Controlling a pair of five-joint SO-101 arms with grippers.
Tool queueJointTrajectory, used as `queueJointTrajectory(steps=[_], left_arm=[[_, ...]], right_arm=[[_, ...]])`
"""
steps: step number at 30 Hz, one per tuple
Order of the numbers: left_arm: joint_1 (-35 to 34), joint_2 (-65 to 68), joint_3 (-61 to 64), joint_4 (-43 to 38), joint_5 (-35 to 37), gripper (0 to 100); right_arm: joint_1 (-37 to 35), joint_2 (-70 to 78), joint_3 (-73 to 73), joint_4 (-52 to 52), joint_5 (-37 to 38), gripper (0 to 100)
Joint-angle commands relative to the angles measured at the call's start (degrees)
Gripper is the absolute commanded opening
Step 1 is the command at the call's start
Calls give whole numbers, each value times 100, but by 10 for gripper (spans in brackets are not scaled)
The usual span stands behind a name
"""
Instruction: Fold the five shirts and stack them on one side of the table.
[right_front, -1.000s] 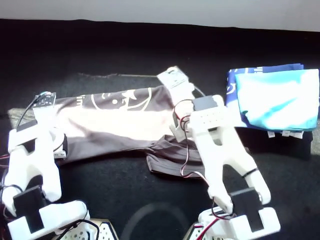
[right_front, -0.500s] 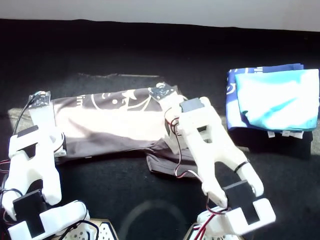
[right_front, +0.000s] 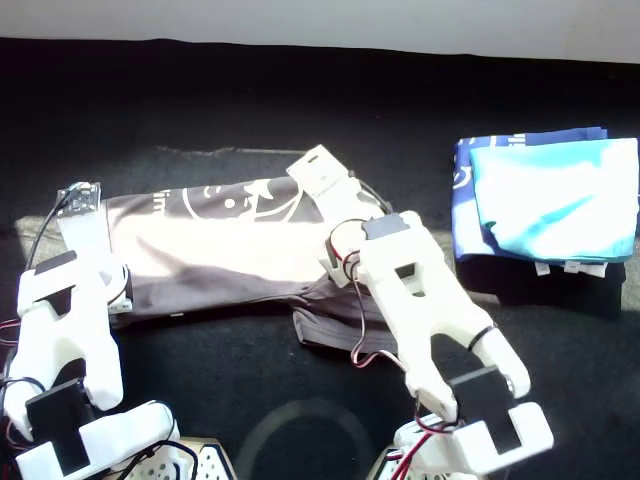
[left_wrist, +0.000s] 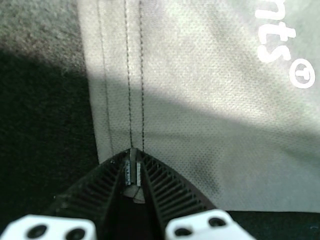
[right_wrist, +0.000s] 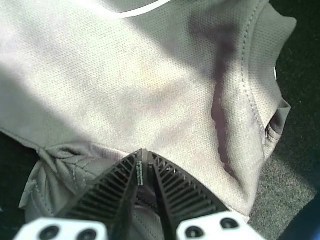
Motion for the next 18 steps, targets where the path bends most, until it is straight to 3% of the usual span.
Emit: queueJointTrajectory(steps=[1,5,8,18], left_arm=[[-66,13,75,-158,35,9],[-66,4,75,-158,35,9],[-66,13,75,-176,35,9],[-66,4,84,-229,35,9]], right_arm=[[-48,277,-22,-374,26,9],[-92,462,31,-251,26,9],[-136,277,-22,391,26,9],[-1086,-620,40,1903,62,9]])
